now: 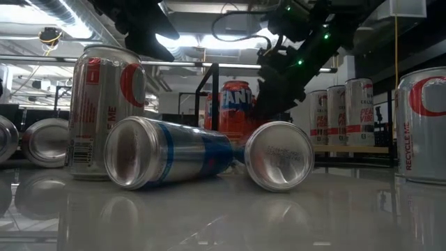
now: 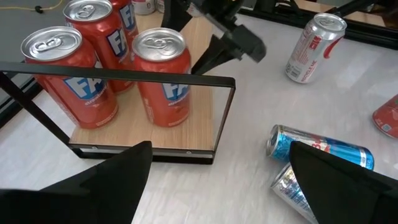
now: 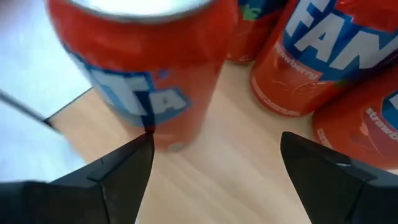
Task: Place canned beverage on shelf
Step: Put the center orange soda can on the shelf
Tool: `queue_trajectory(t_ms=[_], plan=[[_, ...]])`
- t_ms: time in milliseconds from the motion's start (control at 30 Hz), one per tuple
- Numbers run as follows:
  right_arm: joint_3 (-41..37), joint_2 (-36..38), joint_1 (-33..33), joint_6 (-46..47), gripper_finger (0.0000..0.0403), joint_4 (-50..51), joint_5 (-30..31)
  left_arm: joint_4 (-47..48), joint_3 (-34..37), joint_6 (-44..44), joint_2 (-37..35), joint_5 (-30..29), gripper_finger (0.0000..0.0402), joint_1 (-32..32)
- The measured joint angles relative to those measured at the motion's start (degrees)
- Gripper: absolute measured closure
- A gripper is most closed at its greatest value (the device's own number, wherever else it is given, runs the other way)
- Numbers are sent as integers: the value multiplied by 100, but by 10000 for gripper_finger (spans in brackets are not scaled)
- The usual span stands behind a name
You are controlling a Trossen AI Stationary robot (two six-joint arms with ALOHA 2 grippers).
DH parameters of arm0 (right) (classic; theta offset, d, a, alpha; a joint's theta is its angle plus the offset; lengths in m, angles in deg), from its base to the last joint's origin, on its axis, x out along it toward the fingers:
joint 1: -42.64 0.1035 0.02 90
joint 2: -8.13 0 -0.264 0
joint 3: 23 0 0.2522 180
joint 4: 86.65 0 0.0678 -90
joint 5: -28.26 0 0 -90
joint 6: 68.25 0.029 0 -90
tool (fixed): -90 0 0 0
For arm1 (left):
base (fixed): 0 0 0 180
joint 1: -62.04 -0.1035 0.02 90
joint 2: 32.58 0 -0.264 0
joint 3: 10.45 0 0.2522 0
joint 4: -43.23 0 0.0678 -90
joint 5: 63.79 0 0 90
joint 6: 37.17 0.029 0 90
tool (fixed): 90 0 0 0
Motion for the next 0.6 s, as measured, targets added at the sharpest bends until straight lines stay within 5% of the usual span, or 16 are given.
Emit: queue_trajectory(t_ms=[600], plan=[[-7,-589,-49,-148,62,-1099,648,0,0,2,0,2,30,0]])
